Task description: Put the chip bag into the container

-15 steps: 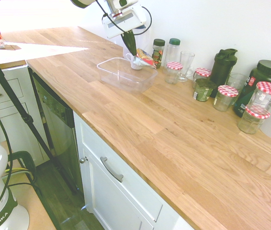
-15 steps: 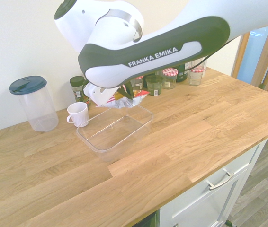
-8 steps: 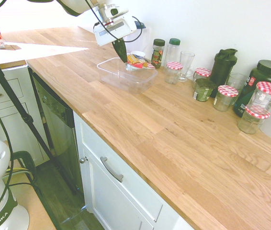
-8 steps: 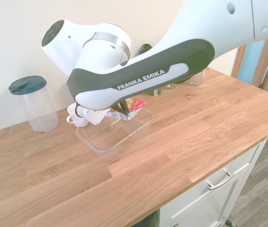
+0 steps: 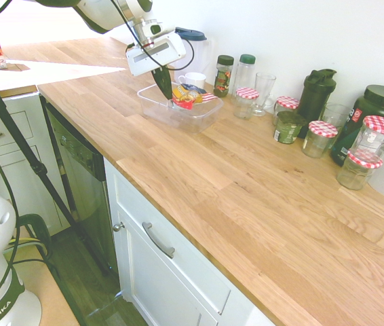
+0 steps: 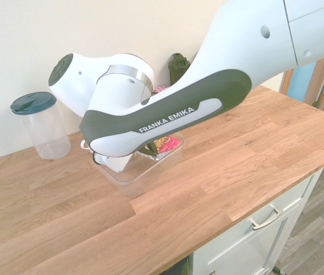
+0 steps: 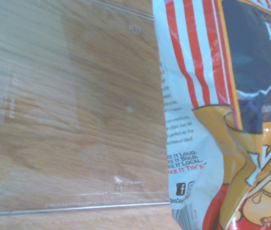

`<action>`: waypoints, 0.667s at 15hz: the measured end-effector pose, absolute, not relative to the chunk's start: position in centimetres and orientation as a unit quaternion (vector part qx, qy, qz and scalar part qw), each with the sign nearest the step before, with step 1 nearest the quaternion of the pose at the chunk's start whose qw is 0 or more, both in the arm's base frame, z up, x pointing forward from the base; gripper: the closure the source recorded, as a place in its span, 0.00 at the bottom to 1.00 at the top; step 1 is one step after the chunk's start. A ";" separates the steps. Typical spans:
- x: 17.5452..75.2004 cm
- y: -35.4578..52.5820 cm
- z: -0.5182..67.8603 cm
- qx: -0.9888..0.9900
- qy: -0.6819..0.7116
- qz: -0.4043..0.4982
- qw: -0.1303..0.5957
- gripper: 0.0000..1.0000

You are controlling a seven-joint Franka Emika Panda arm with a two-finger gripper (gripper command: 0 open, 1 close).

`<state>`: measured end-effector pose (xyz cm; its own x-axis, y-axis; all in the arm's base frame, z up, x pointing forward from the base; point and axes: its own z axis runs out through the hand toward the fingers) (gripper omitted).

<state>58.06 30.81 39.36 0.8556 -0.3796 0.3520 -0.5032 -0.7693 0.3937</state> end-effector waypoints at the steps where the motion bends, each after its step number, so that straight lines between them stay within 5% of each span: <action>1: 58.0 30.8 39.2 0.932 -0.237 0.124 0.243 0.00; 10: 57.9 29.0 44.5 0.936 -0.282 0.113 0.181 0.00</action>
